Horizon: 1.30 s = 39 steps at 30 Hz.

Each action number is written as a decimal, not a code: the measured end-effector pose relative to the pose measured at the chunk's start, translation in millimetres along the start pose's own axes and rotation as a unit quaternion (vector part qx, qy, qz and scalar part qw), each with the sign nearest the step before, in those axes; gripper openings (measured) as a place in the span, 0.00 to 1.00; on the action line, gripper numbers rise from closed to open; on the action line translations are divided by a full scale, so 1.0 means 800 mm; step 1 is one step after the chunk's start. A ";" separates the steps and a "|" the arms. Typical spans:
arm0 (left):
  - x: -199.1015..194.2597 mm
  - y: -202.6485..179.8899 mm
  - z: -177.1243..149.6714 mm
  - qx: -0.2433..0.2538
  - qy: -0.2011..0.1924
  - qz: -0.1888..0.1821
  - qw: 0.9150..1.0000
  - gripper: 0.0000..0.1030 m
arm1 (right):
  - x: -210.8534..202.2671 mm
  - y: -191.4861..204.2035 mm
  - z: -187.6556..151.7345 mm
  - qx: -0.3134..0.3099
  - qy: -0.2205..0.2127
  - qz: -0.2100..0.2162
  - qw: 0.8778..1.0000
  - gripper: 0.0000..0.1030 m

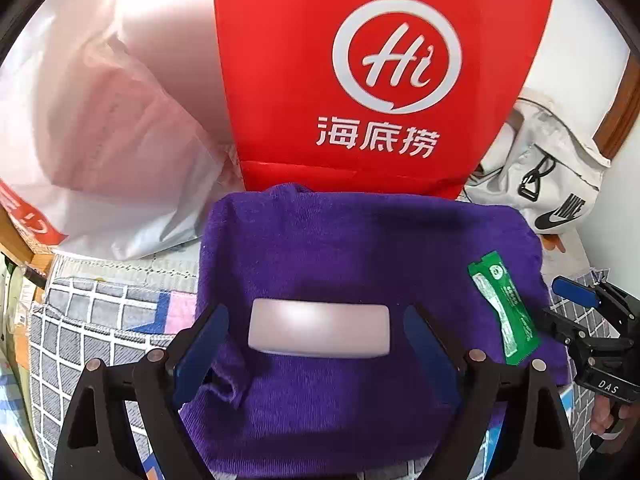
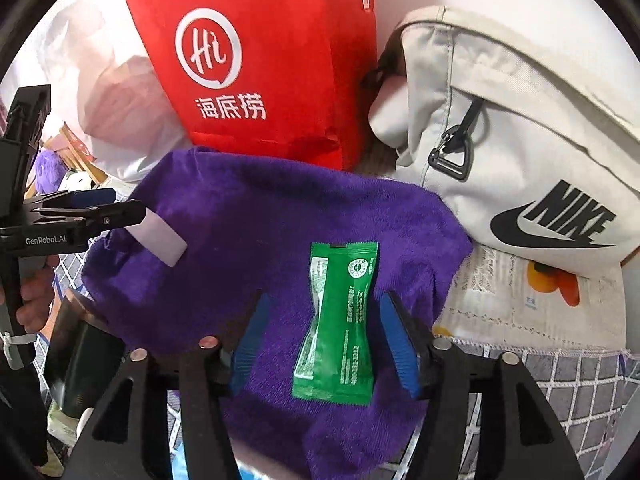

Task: Organize soft objects
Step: 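Lower the white block onto the purple towel and open the left tool, then grasp the white tissue with the left tool while the right grasps the mesh bag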

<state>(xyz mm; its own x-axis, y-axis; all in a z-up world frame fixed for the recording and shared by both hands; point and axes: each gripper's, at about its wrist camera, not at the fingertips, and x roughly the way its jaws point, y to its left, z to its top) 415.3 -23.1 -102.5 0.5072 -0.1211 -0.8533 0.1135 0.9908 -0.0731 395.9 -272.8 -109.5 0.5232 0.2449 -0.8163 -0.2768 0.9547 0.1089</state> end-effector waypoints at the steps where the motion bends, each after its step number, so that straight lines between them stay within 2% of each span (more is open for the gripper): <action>1: -0.005 0.000 -0.001 0.000 -0.001 0.001 1.000 0.87 | -0.004 0.003 -0.001 -0.001 -0.002 -0.001 1.000 0.61; 6: -0.037 0.006 -0.013 -0.001 -0.017 0.004 1.000 0.87 | -0.034 0.021 -0.013 -0.001 -0.011 -0.009 1.000 0.61; 12: -0.093 0.019 -0.048 -0.008 -0.044 0.006 0.999 0.87 | -0.080 0.046 -0.042 -0.002 -0.034 -0.015 0.999 0.61; 17: -0.149 0.025 -0.093 -0.008 -0.069 0.012 0.997 0.87 | -0.119 0.070 -0.072 0.008 -0.047 0.004 0.999 0.61; 19: -0.166 0.027 -0.110 -0.012 -0.067 -0.001 0.998 0.87 | -0.132 0.081 -0.084 0.006 -0.049 0.009 0.999 0.61; 22: -0.190 0.033 -0.142 -0.027 -0.065 -0.001 0.998 0.87 | -0.149 0.102 -0.106 -0.005 -0.049 0.009 0.999 0.61; 27: -0.204 0.047 -0.197 -0.044 -0.054 0.007 0.998 0.87 | -0.171 0.126 -0.148 -0.009 -0.050 0.012 0.999 0.62; 30: -0.209 0.054 -0.223 -0.058 -0.053 0.009 0.997 0.87 | -0.178 0.133 -0.177 -0.005 -0.050 0.014 0.999 0.72; 31: -0.211 0.056 -0.233 -0.062 -0.054 0.009 0.997 0.87 | -0.179 0.134 -0.187 -0.003 -0.050 0.010 0.999 0.72; 35: -0.212 0.053 -0.265 -0.059 -0.057 0.012 0.997 0.87 | -0.184 0.138 -0.222 -0.001 -0.040 -0.004 0.999 0.72; 39: -0.203 0.049 -0.291 -0.051 -0.049 0.011 0.997 0.87 | -0.183 0.132 -0.258 0.015 -0.031 -0.008 0.999 0.77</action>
<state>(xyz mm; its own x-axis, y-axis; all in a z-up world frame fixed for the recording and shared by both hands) 138.8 49.0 -87.0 0.5901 -0.0996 -0.8011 0.0159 0.9936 -0.1118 123.6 -242.7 -95.7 0.5766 0.2387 -0.7814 -0.2450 0.9629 0.1134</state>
